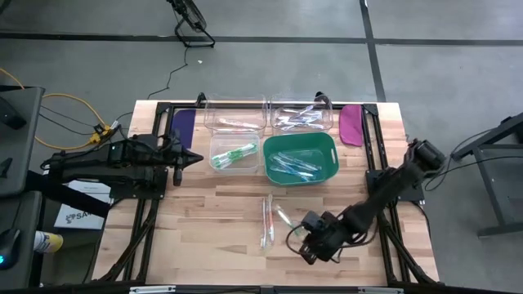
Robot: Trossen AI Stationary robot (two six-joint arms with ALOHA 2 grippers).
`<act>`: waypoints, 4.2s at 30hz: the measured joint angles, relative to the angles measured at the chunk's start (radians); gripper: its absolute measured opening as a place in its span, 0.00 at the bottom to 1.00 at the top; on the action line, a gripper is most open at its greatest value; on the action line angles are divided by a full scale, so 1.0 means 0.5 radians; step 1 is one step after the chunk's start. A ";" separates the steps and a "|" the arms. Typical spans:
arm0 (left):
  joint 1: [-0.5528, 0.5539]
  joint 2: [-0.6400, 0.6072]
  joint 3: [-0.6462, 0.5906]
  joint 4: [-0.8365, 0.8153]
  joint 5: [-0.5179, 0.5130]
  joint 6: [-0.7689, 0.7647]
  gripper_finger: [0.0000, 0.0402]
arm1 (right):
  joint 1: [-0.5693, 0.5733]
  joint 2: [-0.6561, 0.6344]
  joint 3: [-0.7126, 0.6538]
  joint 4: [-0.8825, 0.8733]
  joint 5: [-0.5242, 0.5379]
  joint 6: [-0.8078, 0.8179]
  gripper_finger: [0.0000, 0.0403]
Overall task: Pick & Place Toothbrushes
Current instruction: Put the green toothbrush into the white bin
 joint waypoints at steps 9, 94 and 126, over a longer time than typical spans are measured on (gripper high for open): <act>0.000 0.238 0.000 0.352 0.205 -0.036 0.01 | -0.127 -0.154 0.005 0.628 0.690 -0.727 0.01; -0.286 1.461 0.374 1.858 0.222 -0.369 0.11 | -0.825 -0.297 0.007 1.045 -0.327 -1.253 0.49; 0.483 1.427 0.929 0.137 0.409 0.058 0.11 | -0.740 -0.373 0.007 0.666 -0.143 -1.120 0.49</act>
